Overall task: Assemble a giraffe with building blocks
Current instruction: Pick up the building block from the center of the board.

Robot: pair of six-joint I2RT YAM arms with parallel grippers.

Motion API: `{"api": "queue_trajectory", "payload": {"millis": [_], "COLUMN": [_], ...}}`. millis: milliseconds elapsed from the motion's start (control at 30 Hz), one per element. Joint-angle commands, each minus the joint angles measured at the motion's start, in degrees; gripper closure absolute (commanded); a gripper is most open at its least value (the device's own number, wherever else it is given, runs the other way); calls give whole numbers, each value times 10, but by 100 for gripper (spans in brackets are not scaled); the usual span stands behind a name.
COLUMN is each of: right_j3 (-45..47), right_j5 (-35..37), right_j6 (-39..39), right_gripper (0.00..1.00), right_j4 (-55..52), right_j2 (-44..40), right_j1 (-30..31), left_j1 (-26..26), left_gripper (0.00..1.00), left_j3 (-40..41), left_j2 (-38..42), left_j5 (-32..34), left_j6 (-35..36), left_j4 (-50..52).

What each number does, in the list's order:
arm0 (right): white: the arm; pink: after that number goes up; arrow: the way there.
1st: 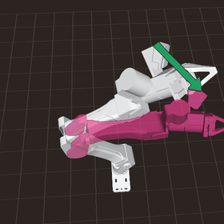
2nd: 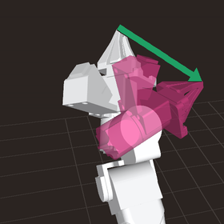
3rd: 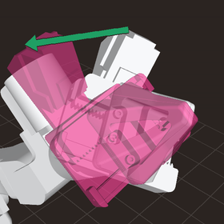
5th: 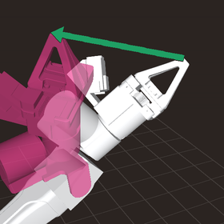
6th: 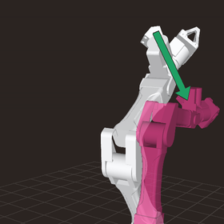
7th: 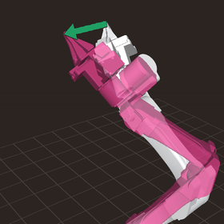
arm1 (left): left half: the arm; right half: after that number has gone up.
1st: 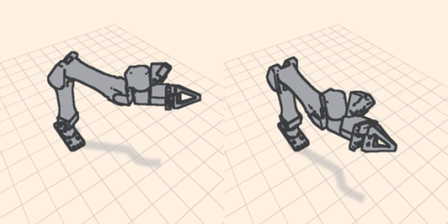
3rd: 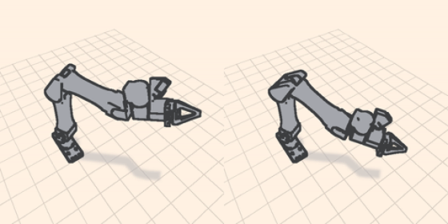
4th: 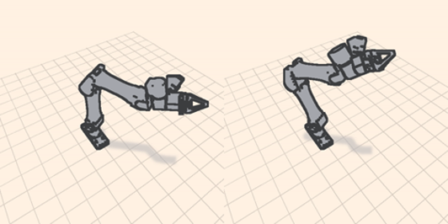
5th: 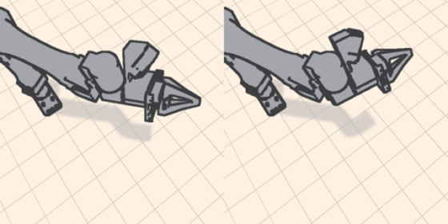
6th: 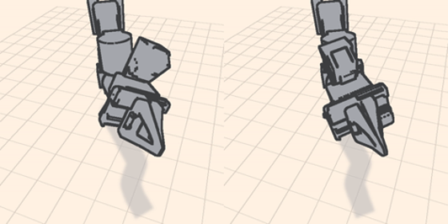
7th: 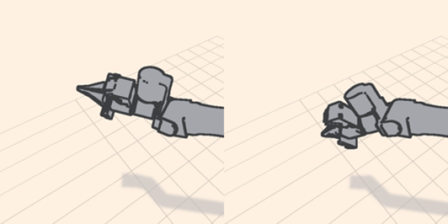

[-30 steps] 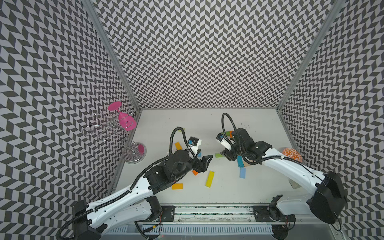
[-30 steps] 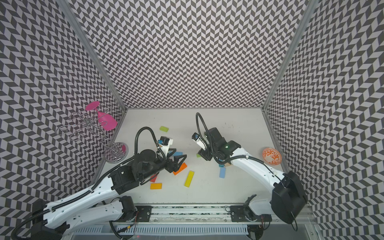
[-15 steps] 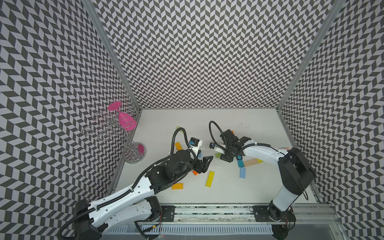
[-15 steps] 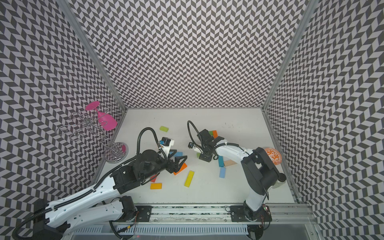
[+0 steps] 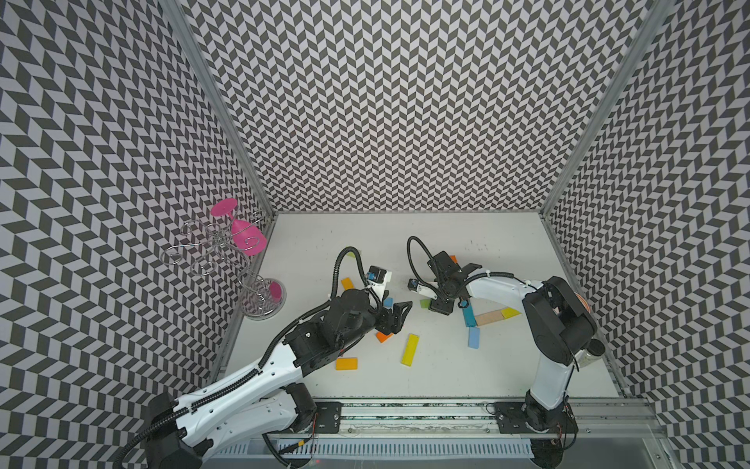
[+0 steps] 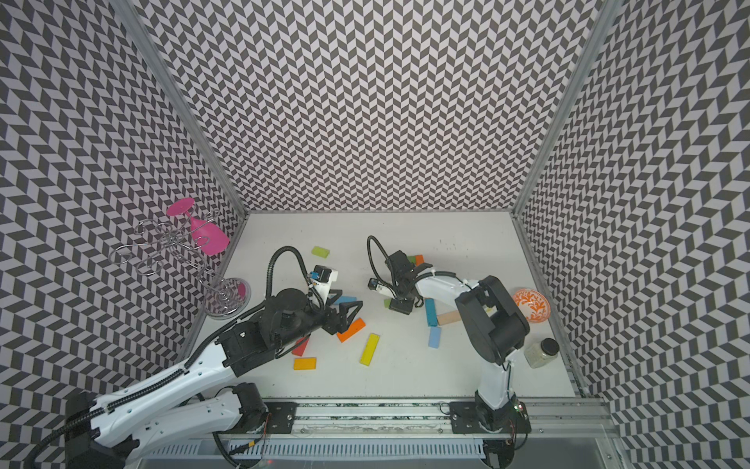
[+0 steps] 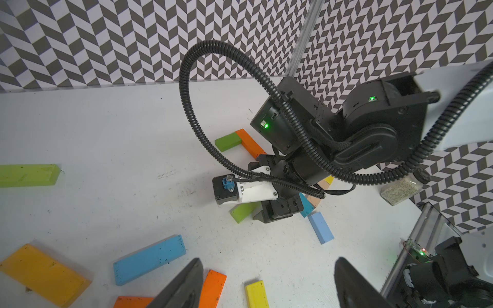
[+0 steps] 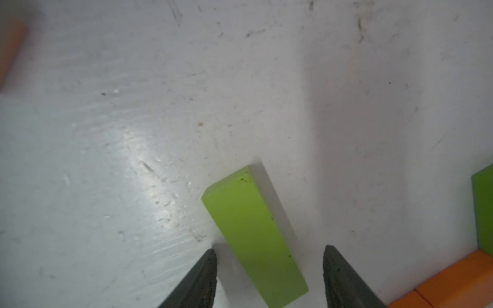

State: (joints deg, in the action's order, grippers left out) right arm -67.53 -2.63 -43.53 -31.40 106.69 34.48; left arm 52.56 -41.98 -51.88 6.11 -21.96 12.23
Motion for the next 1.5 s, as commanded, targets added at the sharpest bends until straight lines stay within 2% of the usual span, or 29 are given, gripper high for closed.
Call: {"api": "queue_trajectory", "payload": {"millis": [0,267,567,800,900,1000,1167,1367,1467], "right_j3": [-10,-13,-24,-15,-14,-11,-7,-18,-19], "right_j5": [-20,-45,-44,-43,-39,-47,-47,54,112], "right_j6": [0,32,63,93,112,136,193,312,418], "right_gripper": [41,62,66,64,69,75,77,76,74], "right_j4": [3,-31,-74,-88,-86,-66,-36,-60,-76], "right_j2": [28,34,33,29,21,-13,-105,-230,-288], "right_j1": [1,2,8,10,10,10,-2,-29,-44], "left_j1": [-4,-6,-6,-6,-6,-6,-6,-6,-5], "left_gripper": [22,22,22,22,22,22,22,22,22], "left_j3": [-1,-3,-5,-3,-3,-2,-3,-5,-3], "left_j2": [-3,-6,-8,-1,0,4,7,2,-6], "left_j5": [-9,-9,-11,-11,-12,-12,-16,-40,-68], "left_j6": [4,7,9,10,10,10,13,20,18], "left_j4": [-5,-5,-5,-3,-2,-2,-1,-27,-45]}}
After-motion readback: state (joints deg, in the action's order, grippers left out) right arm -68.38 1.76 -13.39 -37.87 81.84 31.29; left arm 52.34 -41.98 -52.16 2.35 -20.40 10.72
